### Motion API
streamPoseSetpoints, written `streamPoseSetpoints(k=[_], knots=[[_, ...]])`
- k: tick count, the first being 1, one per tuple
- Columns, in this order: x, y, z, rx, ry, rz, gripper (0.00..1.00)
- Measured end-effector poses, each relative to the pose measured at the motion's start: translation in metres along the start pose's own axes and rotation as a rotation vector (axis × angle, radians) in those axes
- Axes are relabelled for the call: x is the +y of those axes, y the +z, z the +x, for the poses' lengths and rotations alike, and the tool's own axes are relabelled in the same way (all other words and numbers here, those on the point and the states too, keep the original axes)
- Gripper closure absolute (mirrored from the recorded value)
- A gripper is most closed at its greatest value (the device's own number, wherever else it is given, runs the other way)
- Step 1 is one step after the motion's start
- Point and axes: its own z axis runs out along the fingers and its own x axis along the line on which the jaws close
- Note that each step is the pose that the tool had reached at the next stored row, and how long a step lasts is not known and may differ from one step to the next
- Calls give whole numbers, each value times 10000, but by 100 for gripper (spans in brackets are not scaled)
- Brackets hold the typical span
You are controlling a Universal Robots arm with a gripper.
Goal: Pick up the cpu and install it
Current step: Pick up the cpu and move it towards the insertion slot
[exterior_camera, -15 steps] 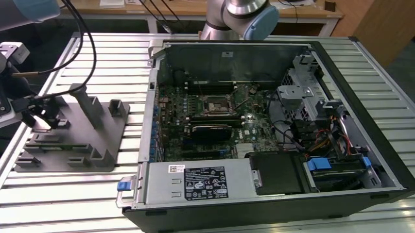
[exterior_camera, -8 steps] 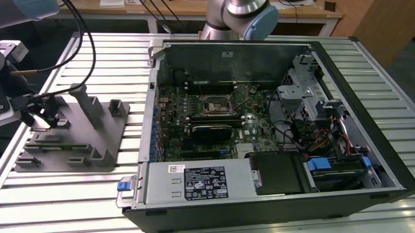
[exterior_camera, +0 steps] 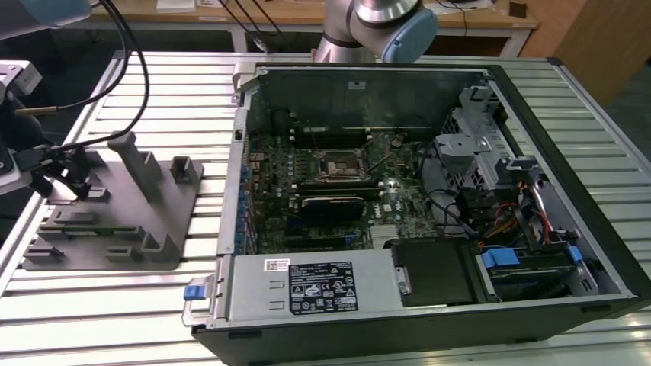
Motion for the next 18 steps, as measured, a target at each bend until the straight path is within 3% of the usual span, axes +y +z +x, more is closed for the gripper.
streamPoseSetpoints(k=[18], knots=[[10,-191,-4,6,-145,-4,45]])
